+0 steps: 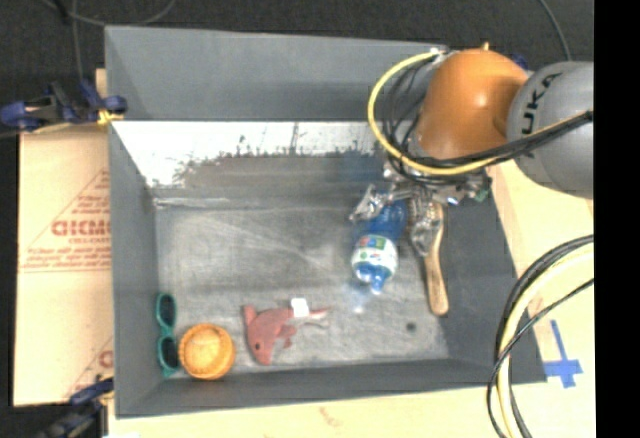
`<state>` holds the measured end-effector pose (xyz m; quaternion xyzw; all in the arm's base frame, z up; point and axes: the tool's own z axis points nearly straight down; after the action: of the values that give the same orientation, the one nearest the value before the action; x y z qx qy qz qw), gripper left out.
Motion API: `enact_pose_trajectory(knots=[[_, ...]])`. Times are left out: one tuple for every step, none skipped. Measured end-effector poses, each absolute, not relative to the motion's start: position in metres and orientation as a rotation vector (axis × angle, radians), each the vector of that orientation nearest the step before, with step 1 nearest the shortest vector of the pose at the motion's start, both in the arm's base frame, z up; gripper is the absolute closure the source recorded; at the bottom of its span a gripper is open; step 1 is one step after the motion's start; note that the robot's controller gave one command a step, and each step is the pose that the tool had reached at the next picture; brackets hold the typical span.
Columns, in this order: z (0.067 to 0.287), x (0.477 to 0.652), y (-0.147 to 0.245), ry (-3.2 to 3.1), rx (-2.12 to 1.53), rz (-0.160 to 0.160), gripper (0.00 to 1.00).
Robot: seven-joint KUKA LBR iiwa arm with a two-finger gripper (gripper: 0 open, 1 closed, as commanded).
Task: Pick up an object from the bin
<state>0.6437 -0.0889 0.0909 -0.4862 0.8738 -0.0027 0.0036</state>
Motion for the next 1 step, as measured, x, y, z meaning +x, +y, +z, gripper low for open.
enact_pose_trajectory(knots=[[0.0795, 0.6331, -0.0871, 2.514, -1.849, -0.012, 1.0]])
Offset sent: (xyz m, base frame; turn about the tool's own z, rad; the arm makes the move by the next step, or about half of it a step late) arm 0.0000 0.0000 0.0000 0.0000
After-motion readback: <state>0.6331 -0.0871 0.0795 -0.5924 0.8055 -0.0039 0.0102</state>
